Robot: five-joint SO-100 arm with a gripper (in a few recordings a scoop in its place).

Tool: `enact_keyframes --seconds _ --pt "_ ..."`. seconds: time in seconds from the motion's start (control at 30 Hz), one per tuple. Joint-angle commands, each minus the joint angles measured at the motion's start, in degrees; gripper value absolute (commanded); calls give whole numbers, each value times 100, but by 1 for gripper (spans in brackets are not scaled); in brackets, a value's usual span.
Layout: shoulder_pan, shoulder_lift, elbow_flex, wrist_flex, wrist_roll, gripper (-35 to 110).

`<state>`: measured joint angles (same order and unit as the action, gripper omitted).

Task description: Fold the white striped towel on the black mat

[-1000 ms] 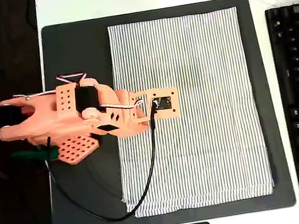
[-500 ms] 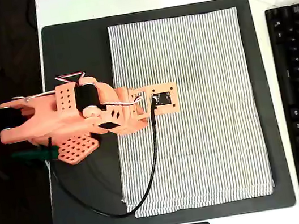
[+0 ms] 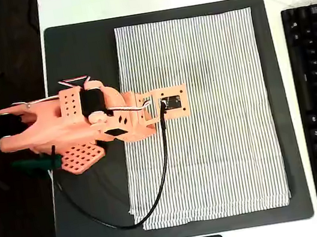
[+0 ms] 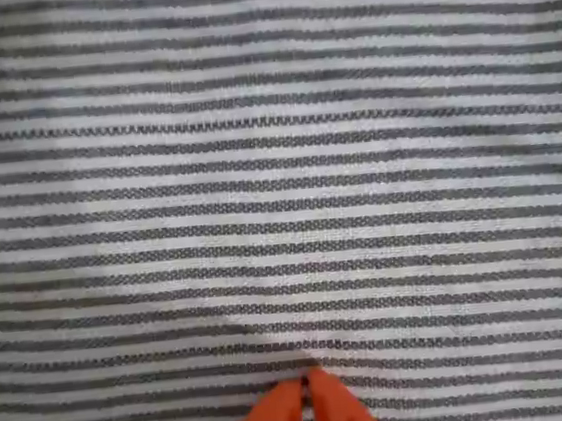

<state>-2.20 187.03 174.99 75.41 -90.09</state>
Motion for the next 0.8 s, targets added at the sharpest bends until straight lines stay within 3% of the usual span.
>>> enact_keyframes --seconds 0.0,0.77 --pt "-97 -237 -255 9 114 0" --pt "-1301 -2558 -1837 -844 1257 0"
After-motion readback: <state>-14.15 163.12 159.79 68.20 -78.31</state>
